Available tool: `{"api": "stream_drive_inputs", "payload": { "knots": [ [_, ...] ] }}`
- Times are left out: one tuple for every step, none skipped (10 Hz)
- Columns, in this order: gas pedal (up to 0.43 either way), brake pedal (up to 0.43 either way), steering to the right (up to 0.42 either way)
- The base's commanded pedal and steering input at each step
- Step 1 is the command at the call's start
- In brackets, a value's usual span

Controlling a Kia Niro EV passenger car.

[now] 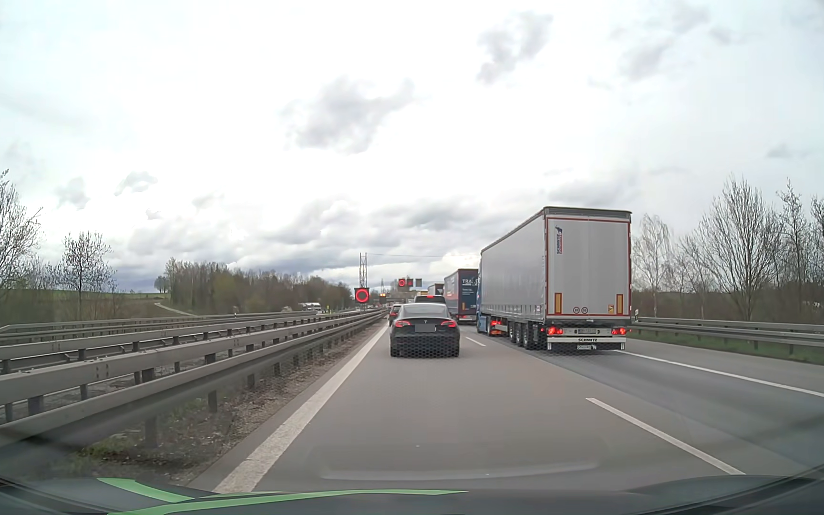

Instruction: Follow the waypoints while adhering to traffic rules and regulations

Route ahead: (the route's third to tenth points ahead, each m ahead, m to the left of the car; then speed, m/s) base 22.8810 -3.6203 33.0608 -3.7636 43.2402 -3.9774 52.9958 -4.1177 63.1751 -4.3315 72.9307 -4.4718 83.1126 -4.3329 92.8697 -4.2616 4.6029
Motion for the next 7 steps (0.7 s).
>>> {"api": "stream_drive_inputs", "payload": {
  "knots": [
    [0.039, 0.000, -0.004],
    [0.039, 0.000, -0.004],
    [0.039, 0.000, -0.004],
    [0.039, 0.000, -0.004],
    [0.039, 0.000, -0.004],
    [0.039, 0.000, -0.004],
    [0.039, 0.000, -0.004]
  ]
}}
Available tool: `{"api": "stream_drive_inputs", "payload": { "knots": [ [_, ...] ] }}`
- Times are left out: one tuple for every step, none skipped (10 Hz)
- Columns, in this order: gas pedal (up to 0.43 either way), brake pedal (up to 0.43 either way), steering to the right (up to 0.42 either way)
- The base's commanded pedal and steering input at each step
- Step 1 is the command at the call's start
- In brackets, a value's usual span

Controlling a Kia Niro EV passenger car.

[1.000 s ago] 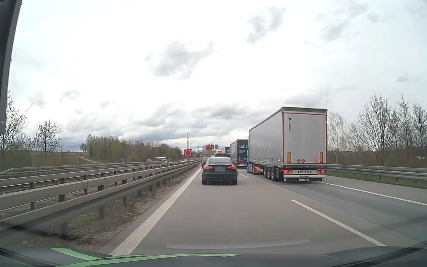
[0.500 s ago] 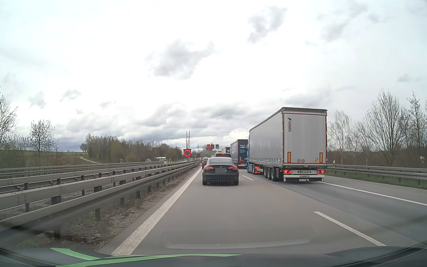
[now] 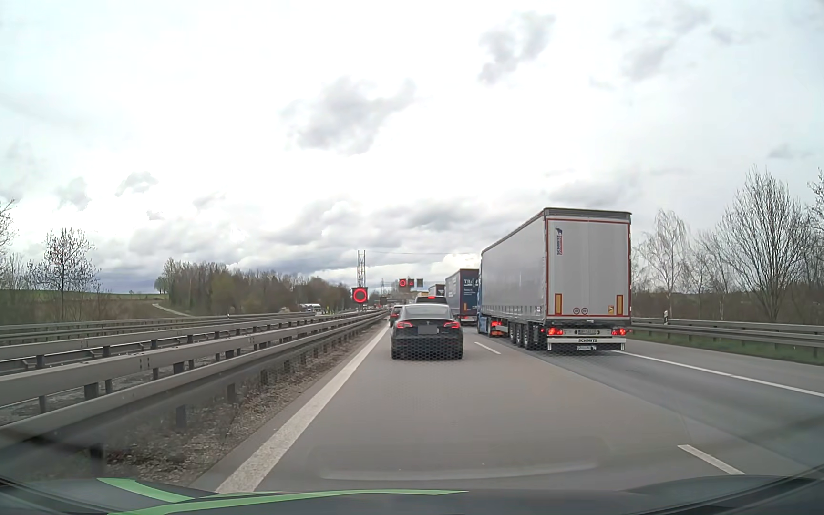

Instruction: Follow the waypoints while adhering to traffic rules and regulations

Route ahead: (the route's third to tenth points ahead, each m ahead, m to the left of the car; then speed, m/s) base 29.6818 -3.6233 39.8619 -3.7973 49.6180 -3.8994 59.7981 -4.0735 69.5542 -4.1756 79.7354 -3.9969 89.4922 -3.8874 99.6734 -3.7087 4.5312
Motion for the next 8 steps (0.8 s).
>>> {"api": "stream_drive_inputs", "payload": {
  "knots": [
    [0.039, 0.000, -0.004],
    [0.039, 0.000, -0.004],
    [0.039, 0.000, -0.004],
    [0.039, 0.000, -0.003],
    [0.039, 0.000, -0.003],
    [0.039, 0.000, -0.002],
    [0.039, 0.000, -0.003],
    [0.039, 0.000, -0.003]
  ]
}}
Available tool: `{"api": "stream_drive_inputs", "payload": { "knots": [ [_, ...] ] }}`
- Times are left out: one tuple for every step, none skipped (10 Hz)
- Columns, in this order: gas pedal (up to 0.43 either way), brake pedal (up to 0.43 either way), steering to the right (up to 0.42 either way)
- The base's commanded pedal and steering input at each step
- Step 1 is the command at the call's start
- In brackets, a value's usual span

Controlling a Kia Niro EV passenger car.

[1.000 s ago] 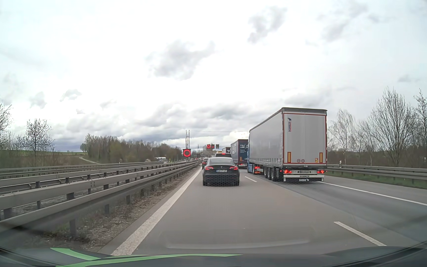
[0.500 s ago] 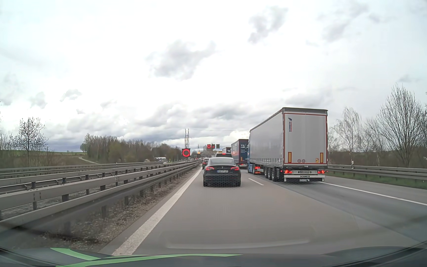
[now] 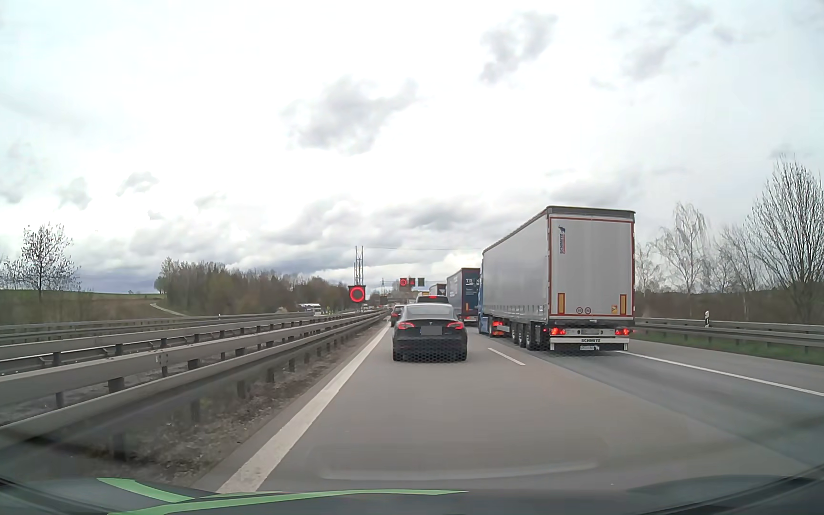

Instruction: Follow the waypoints while adhering to traffic rules and regulations

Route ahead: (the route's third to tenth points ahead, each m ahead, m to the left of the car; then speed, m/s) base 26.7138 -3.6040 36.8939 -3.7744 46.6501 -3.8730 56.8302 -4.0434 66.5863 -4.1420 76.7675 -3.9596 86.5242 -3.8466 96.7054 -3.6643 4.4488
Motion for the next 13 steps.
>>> {"api": "stream_drive_inputs", "payload": {
  "knots": [
    [0.039, 0.000, -0.002],
    [0.039, 0.000, -0.003],
    [0.039, 0.000, -0.003],
    [0.039, 0.000, -0.003],
    [0.039, 0.000, -0.003],
    [0.039, 0.000, -0.003],
    [0.039, 0.000, -0.002],
    [0.039, 0.000, -0.002],
    [0.039, 0.000, -0.002],
    [0.039, 0.000, -0.003],
    [0.039, 0.000, -0.003],
    [0.039, 0.000, -0.002],
    [0.039, 0.000, -0.002]
  ]
}}
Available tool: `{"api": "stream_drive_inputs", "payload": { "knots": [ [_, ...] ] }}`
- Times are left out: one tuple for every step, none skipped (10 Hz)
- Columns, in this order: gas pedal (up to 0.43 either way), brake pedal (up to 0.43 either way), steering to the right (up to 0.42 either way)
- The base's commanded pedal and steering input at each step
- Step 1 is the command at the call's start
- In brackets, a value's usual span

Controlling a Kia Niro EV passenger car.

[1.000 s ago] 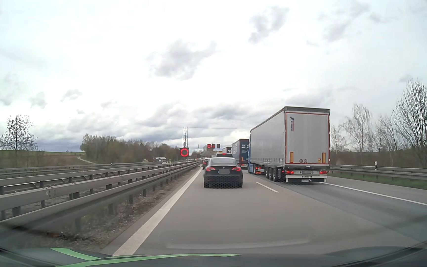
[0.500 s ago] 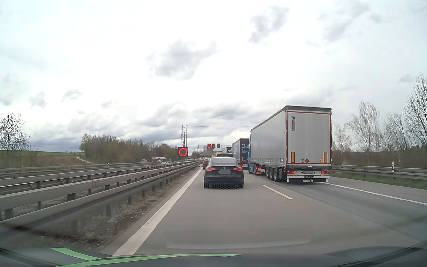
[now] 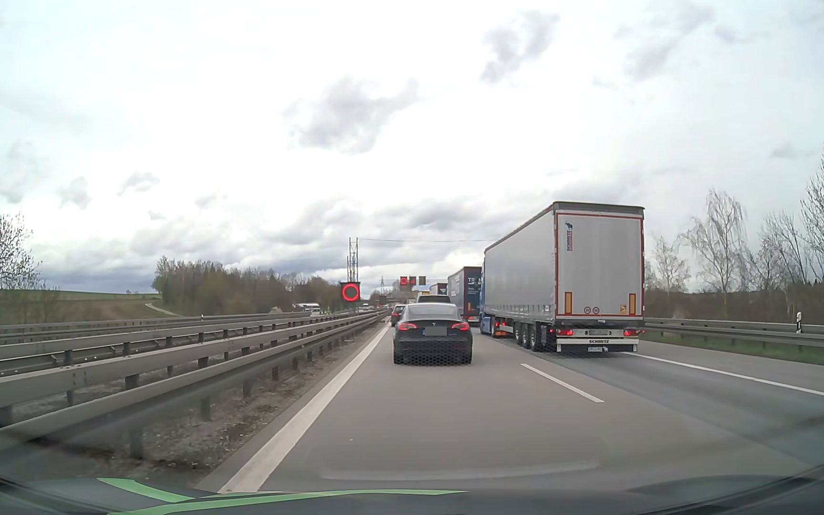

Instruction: Follow the waypoints while adhering to traffic rules and regulations

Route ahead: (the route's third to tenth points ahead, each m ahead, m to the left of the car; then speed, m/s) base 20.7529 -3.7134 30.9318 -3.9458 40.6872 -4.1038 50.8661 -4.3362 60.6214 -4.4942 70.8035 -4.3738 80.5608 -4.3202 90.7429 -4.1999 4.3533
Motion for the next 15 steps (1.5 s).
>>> {"api": "stream_drive_inputs", "payload": {
  "knots": [
    [0.047, 0.000, -0.002],
    [0.059, 0.000, -0.002],
    [0.059, 0.000, -0.002],
    [0.059, 0.000, -0.002],
    [0.059, 0.000, -0.002],
    [0.059, 0.000, -0.001],
    [0.059, 0.000, -0.001],
    [0.059, 0.000, -0.001],
    [0.059, 0.000, -0.001],
    [0.059, 0.000, -0.002],
    [0.059, 0.000, -0.002],
    [0.059, 0.000, -0.002],
    [0.059, 0.000, -0.002],
    [0.059, 0.000, -0.002],
    [0.047, 0.000, -0.003]
  ]
}}
